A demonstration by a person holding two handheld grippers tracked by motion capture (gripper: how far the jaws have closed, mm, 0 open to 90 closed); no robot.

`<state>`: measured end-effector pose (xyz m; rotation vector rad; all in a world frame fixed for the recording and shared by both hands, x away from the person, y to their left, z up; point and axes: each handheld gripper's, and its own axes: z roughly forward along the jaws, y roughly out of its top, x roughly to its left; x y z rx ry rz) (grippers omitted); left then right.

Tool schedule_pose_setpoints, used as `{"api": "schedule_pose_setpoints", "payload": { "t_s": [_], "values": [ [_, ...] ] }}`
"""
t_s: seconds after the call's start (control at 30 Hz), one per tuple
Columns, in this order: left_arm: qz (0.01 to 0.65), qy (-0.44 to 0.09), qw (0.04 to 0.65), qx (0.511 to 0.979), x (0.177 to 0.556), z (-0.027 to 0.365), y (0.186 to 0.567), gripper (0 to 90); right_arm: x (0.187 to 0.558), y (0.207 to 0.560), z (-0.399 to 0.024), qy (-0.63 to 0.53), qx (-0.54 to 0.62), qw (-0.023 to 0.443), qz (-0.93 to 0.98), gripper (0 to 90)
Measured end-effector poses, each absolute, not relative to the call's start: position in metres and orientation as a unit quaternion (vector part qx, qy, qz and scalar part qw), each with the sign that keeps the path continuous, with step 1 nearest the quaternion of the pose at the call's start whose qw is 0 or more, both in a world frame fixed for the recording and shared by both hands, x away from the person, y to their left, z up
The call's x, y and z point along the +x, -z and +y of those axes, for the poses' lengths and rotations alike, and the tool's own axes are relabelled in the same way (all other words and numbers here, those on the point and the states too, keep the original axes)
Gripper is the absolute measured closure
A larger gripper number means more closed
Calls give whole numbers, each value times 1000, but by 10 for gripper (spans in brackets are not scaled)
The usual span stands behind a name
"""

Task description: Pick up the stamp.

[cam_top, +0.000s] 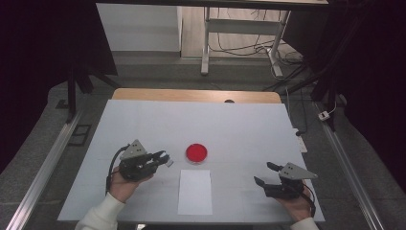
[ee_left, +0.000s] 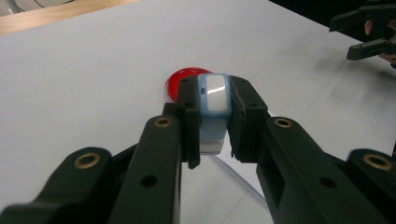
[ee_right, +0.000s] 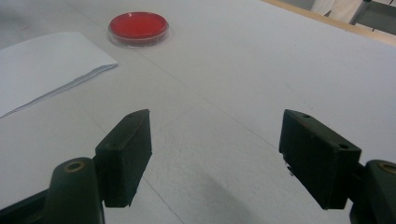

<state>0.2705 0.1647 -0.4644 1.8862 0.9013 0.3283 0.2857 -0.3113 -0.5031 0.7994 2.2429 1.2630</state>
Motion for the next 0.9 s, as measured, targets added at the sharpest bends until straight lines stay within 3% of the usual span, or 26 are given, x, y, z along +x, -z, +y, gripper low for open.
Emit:
{"api": "schedule_pose_setpoints", "payload": {
  "t_s": [0.9],
  "values": [
    [325,-112,515,785,281,128,443,750,287,504,-306,-457,294,221,810,253]
  ]
}}
